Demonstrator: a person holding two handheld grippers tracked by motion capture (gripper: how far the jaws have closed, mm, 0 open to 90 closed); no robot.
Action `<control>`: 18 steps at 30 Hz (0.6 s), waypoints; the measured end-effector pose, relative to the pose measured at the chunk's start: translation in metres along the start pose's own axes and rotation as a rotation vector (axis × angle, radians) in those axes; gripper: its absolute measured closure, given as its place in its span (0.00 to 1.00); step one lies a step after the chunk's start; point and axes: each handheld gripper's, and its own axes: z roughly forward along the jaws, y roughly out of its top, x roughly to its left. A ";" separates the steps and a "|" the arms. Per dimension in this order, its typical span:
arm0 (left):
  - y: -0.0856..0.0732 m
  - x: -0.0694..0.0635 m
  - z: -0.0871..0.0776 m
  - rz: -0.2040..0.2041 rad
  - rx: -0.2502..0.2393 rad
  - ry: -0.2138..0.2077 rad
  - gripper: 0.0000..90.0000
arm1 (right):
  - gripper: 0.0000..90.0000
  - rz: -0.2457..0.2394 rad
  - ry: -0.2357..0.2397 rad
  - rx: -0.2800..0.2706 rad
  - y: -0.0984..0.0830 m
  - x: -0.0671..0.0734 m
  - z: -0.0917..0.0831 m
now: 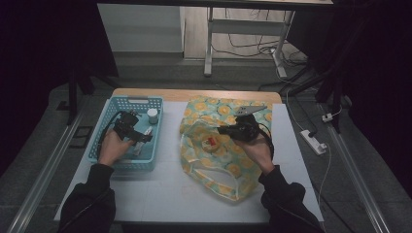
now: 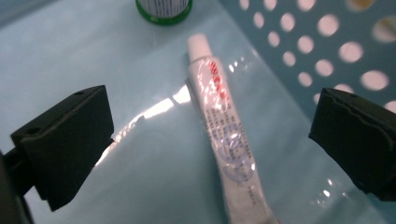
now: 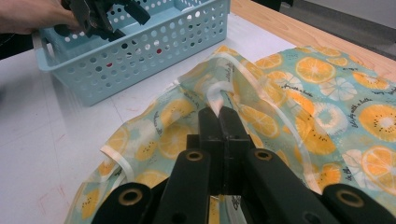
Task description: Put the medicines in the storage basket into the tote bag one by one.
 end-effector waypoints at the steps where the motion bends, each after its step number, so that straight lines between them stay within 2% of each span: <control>1: 0.000 0.000 0.001 -0.001 0.012 0.002 0.00 | 1.00 0.000 0.000 0.000 0.000 0.000 0.000; 7: 0.001 -0.001 0.007 -0.015 0.080 0.012 0.03 | 1.00 -0.002 -0.001 0.001 0.000 0.000 0.000; 10: 0.002 -0.004 0.009 0.001 0.108 0.033 0.08 | 1.00 -0.001 0.000 0.000 0.000 0.000 0.000; 14: 0.002 -0.007 0.011 0.022 0.134 0.046 0.25 | 1.00 -0.001 0.000 0.001 0.000 0.000 0.000; 16: 0.002 -0.009 0.012 0.036 0.145 0.036 0.38 | 1.00 -0.001 -0.001 0.002 0.000 0.000 0.000; 18: 0.002 -0.009 0.012 0.030 0.140 0.021 0.46 | 1.00 -0.002 0.000 0.002 0.000 0.000 0.000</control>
